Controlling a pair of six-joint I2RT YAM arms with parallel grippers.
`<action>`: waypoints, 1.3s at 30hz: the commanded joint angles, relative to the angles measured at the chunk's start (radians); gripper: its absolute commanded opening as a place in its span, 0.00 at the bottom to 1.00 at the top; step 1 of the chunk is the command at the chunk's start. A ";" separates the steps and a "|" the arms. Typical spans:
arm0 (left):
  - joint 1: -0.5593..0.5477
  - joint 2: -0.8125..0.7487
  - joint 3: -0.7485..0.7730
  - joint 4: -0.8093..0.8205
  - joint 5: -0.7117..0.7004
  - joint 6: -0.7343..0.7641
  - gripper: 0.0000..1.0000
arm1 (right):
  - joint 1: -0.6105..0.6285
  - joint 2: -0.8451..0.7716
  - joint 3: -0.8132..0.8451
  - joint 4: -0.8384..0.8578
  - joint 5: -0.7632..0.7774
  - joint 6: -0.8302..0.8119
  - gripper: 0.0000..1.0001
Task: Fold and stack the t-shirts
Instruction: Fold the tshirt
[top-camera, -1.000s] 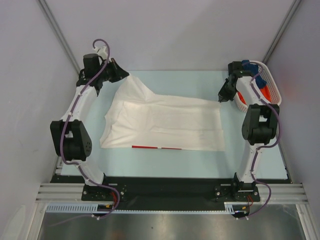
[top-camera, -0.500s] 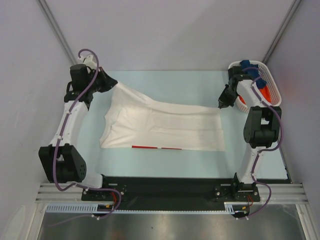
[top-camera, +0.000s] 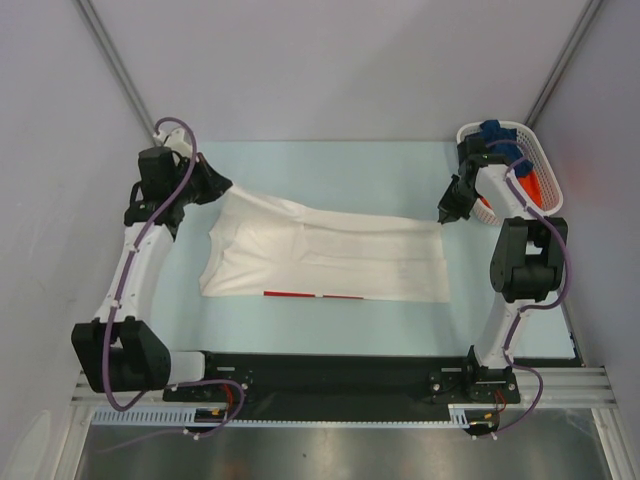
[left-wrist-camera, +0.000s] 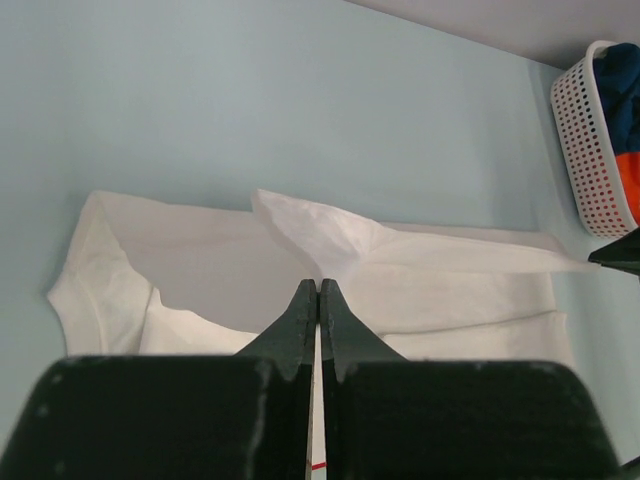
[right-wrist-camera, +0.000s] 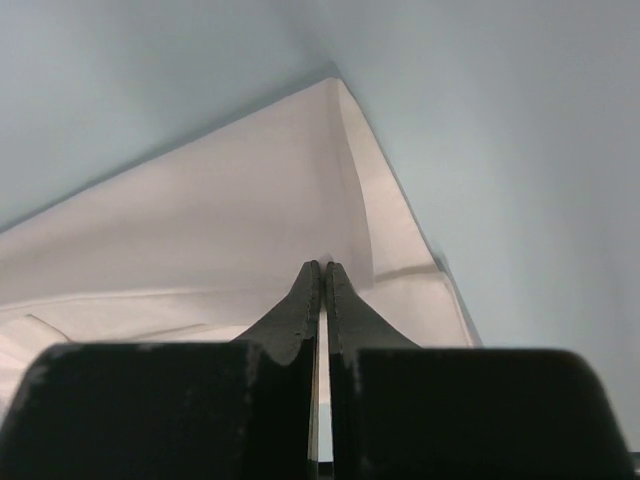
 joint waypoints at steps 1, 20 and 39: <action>0.008 -0.066 -0.018 -0.022 -0.039 0.034 0.00 | -0.005 -0.055 -0.002 -0.022 0.028 -0.027 0.00; 0.009 -0.252 -0.142 -0.081 -0.093 0.063 0.00 | -0.004 -0.041 -0.033 -0.026 0.065 -0.059 0.00; 0.008 -0.318 -0.247 -0.161 -0.263 0.072 0.00 | -0.005 -0.086 -0.142 -0.032 0.060 -0.062 0.00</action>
